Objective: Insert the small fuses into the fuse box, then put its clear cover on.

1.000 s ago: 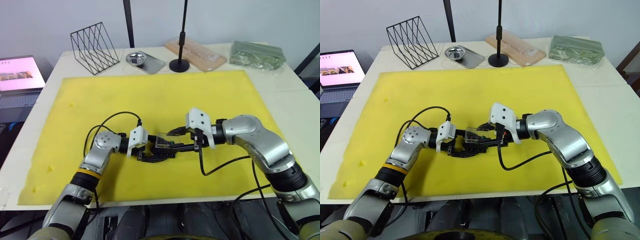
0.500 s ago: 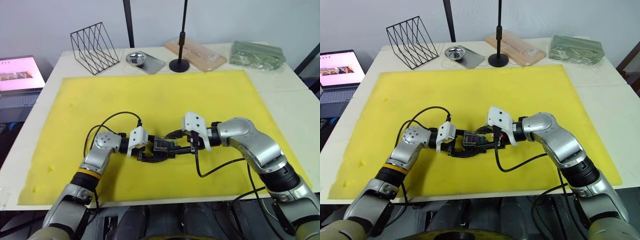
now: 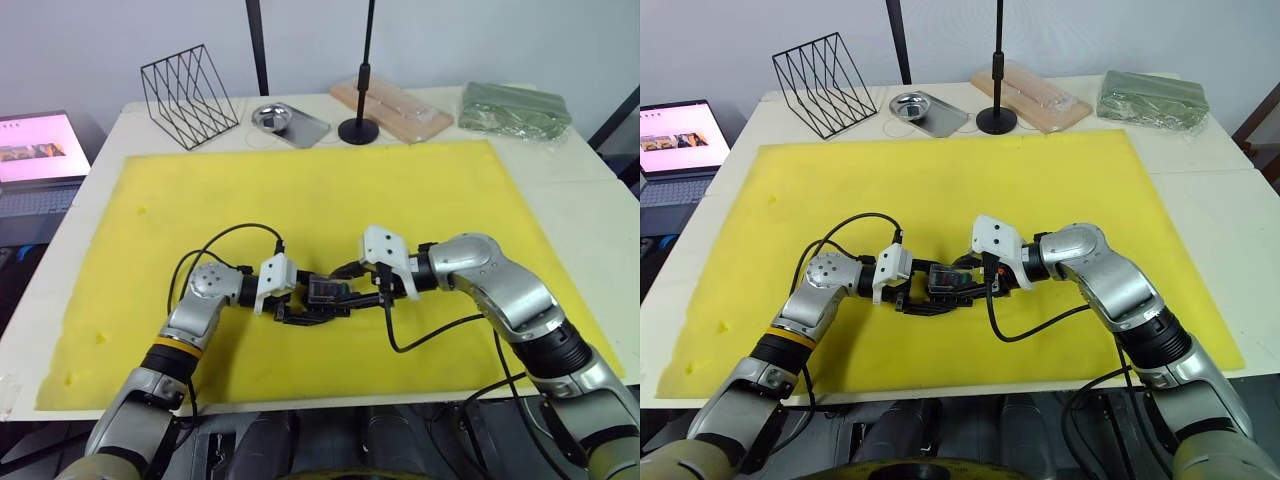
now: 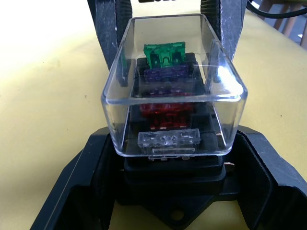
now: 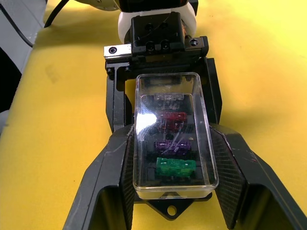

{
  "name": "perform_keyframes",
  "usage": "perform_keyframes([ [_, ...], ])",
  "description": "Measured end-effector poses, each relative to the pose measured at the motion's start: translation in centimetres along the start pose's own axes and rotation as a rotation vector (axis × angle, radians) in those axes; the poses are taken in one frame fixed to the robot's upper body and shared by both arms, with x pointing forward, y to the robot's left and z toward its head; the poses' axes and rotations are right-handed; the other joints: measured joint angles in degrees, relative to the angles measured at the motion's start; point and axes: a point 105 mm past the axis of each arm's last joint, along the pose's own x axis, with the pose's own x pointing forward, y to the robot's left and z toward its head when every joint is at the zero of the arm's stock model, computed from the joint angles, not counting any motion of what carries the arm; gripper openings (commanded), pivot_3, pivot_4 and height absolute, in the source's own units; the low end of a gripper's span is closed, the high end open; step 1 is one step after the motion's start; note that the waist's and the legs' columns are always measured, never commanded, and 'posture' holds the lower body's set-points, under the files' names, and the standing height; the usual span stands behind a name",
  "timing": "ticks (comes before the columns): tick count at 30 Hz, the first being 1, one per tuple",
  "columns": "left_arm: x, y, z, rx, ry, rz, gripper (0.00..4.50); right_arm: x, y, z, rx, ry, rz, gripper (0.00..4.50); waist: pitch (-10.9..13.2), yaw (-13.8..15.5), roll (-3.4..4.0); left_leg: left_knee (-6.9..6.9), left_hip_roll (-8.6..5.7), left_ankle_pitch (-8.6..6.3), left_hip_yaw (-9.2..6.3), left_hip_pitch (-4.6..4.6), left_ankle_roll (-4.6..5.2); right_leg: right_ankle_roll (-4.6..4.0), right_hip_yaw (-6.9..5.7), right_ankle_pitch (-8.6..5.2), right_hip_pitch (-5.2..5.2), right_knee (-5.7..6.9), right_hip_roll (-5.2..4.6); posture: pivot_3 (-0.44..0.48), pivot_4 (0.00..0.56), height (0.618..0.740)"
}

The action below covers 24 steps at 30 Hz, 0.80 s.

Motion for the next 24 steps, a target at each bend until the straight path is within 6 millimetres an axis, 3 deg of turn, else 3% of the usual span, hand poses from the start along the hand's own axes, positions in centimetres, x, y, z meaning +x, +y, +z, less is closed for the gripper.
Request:
perform_keyframes([
  [20,-0.02,0.01,-0.13,0.004,0.011,0.007,2.82,0.33,-0.2,-0.32,-0.045,0.031,0.015,1.81,0.0,0.0,0.0,0.0,-0.01,0.0,0.0,0.02,0.0,0.0,0.0,0.0,0.0,0.02,0.01,0.0,0.15,0.74],
  [24,-0.03,0.03,-0.14,0.004,0.012,0.008,2.82,0.39,-0.39,-0.85,-0.036,0.051,0.01,3.11,0.0,0.0,0.0,0.0,-0.01,0.0,0.0,0.03,0.0,0.0,0.0,0.0,0.0,0.02,0.01,0.0,0.15,0.74],
])
